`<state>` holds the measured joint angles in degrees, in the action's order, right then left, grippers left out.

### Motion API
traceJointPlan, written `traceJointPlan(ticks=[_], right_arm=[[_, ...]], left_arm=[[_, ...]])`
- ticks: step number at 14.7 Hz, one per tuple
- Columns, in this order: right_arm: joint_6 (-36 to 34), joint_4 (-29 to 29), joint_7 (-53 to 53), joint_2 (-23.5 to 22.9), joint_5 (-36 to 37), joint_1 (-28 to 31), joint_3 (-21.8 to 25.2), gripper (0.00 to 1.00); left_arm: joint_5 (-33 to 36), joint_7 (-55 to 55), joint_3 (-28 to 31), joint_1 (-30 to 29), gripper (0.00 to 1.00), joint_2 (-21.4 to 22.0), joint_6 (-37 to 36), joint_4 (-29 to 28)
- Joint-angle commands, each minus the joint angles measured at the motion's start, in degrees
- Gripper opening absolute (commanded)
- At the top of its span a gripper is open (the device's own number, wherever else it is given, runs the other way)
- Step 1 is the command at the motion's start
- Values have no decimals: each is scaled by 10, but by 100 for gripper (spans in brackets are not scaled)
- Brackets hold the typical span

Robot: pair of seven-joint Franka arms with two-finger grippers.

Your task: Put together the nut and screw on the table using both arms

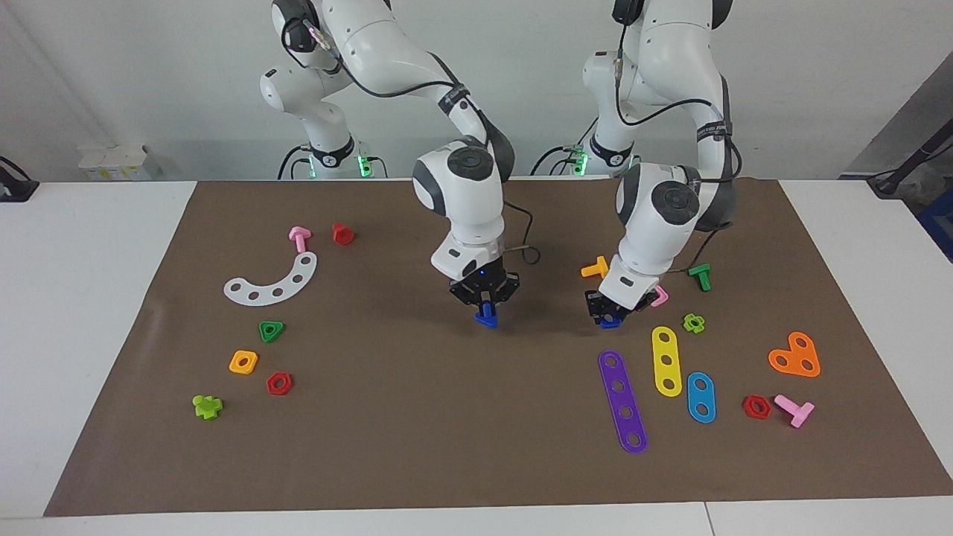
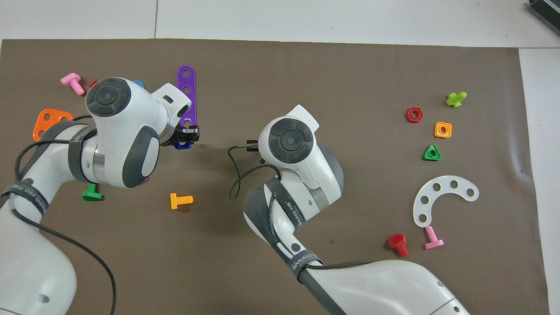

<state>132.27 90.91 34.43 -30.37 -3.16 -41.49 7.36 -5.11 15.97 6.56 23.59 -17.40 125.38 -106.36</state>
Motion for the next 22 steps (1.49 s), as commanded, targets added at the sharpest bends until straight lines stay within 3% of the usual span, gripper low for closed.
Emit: traceJointPlan(ticks=[1, 7, 8, 9, 10, 14, 19, 22], right_arm=[[46, -36, 26, -40, -4, -10, 0, 0], [56, -21, 40, -50, -4, -23, 0, 0], [56, -17, 40, -49, -4, -24, 0, 14], [55, -16, 41, -49, -4, -25, 0, 67], [49, -16, 47, -46, -4, -26, 0, 100], [41, -16, 49, -34, -3, -21, 1, 100], [-32, 29, 40, 83, 2, 34, 7, 100], [-109, 33, -25, 137, 4, 97, 7, 100]], left_arm=[[-12, 4, 4, 1, 0, -4, -10, 17], [-49, 14, 4, 1, 0, -17, -23, 61], [-53, 19, 4, 2, 0, -19, -25, 68], [-57, 24, 4, 3, 0, -20, -29, 77], [-59, 27, 5, 4, 0, -25, -36, 86], [-58, 71, 6, 11, 0, -47, -67, 138], [-55, 141, 6, 46, 0, -78, -83, 184], [-54, 185, 7, 72, 0, -97, -83, 199]])
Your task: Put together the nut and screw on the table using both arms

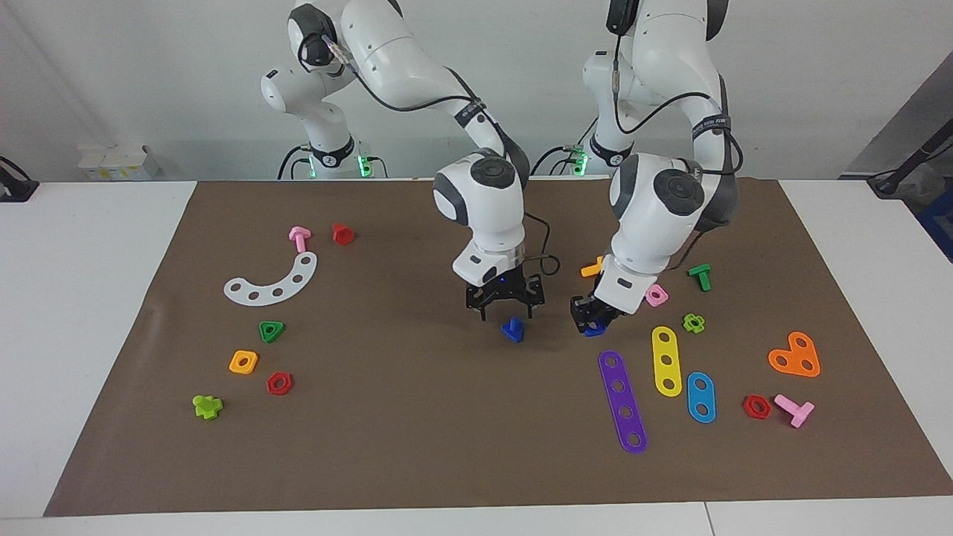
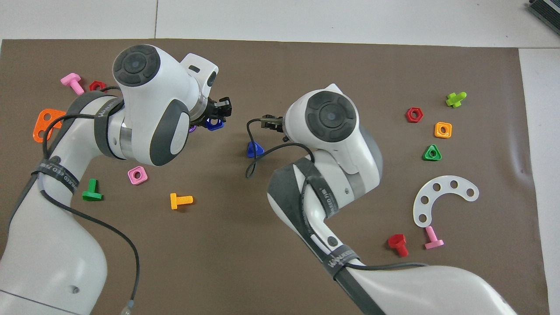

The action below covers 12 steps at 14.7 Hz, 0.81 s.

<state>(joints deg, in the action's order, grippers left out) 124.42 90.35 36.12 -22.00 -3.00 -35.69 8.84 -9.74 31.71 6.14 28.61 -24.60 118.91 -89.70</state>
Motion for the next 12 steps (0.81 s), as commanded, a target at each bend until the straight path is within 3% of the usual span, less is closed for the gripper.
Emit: traceJointPlan(ticks=[1, 7, 12], right_arm=[[-53, 39, -71, 67, 3, 61, -8, 100], [-169, 36, -226, 152, 2, 194, -8, 100], [-266, 26, -286, 201, 0, 276, -8, 100]], left_arm=[[-6, 37, 12, 32, 0, -26, -18, 32], [-3, 85, 12, 77, 0, -45, -13, 24], [-4, 85, 12, 86, 0, -43, 1, -4]])
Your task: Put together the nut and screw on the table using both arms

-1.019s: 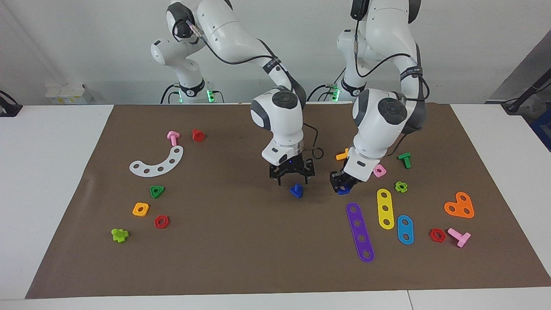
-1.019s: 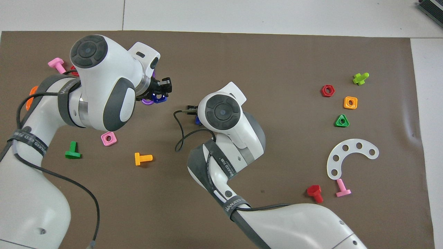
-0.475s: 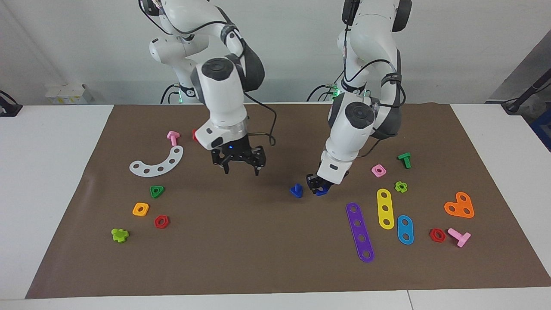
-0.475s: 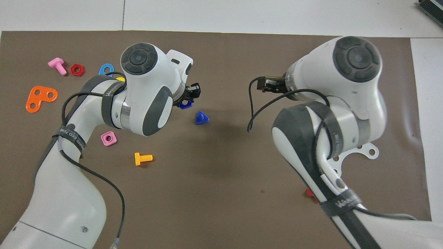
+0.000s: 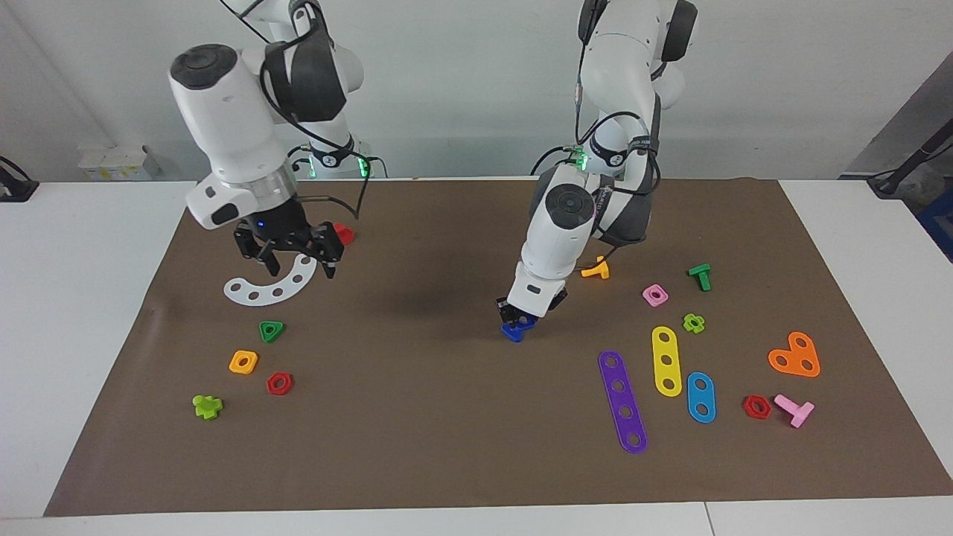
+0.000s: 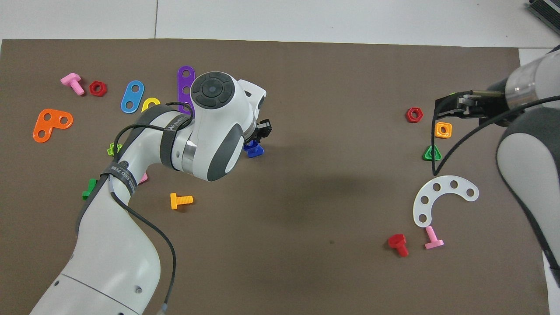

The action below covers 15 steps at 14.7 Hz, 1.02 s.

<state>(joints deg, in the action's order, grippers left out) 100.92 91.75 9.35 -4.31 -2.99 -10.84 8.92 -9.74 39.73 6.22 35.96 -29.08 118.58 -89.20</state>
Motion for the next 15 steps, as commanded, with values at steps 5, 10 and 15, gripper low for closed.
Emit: traceJointPlan(ticks=[5, 10, 15], right_arm=[[-144, 33, -39, 51, 7, 81, -7, 100], [-141, 55, -112, 64, 21, 126, -7, 100], [-150, -13, -114, 64, 46, 118, -15, 100]], left_arm=[[-4, 7, 11, 25, 0, 7, 29, -42], [-4, 14, 11, 31, 0, 9, 49, -62], [-4, 11, 10, 26, 0, 14, 71, -77]])
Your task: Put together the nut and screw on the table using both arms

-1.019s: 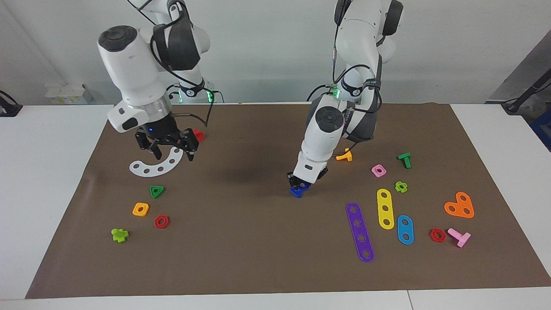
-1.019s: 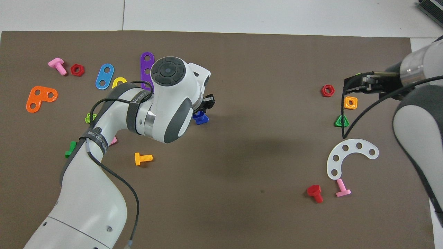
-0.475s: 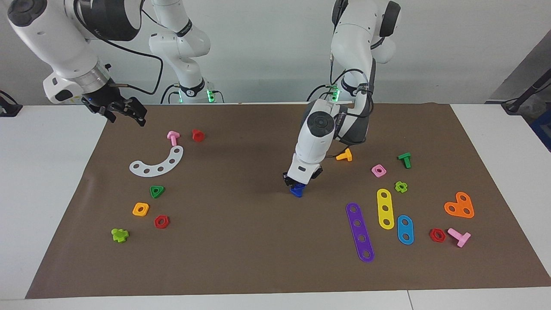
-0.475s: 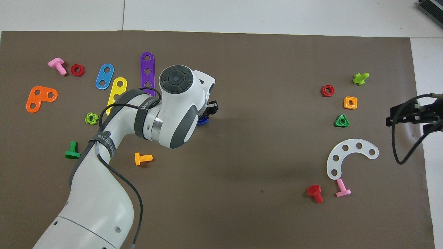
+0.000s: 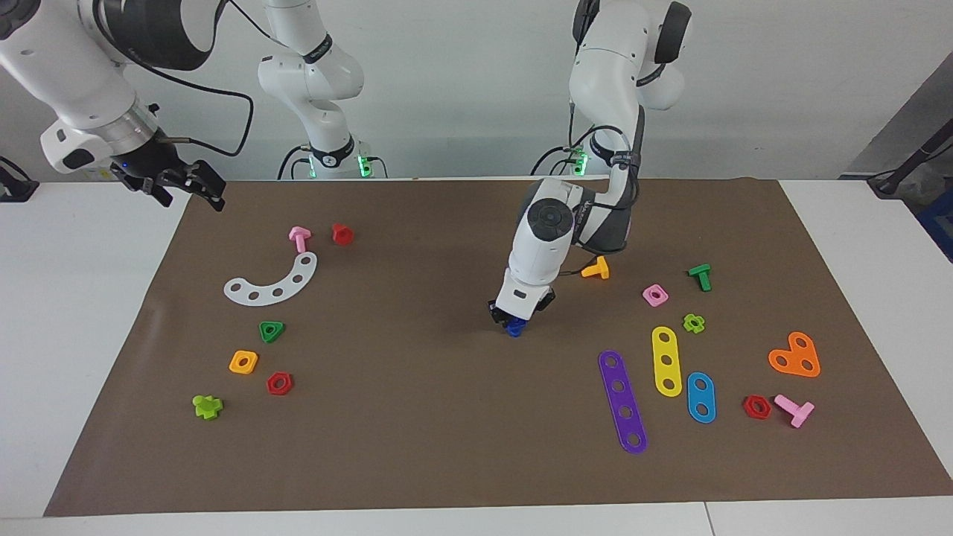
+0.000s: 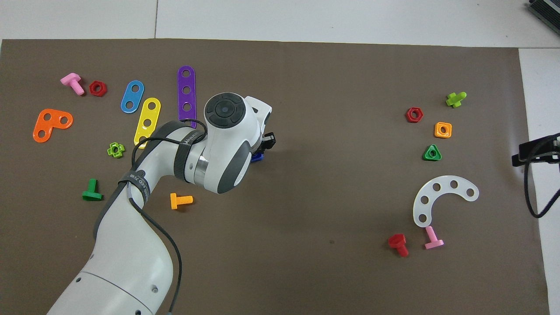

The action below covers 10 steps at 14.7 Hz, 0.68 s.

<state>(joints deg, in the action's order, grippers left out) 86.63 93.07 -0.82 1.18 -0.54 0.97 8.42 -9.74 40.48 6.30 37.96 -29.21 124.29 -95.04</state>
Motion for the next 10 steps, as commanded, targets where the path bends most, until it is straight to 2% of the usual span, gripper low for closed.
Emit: traceJointPlan(ticks=[1, 3, 4, 7, 10], right_arm=[[-20, -40, -12, 8, 34, -5, -12, 100], [-24, -51, -11, 10, 38, -12, -9, 100], [-17, -40, -10, 15, 35, -12, -9, 100], [-10, -18, -11, 28, 39, -21, -10, 100], [-4, -17, -9, 28, 27, -26, -10, 100]], left_arm=[[-4, 3, 9, 4, 34, 14, 15, -15], [-3, 2, 10, 3, 82, 14, 13, -8], [-2, 1, 11, 3, 100, 13, 12, -5], [-3, 1, 11, 2, 100, 12, -1, 13], [-3, -2, 13, -34, 100, -1, -101, 91]])
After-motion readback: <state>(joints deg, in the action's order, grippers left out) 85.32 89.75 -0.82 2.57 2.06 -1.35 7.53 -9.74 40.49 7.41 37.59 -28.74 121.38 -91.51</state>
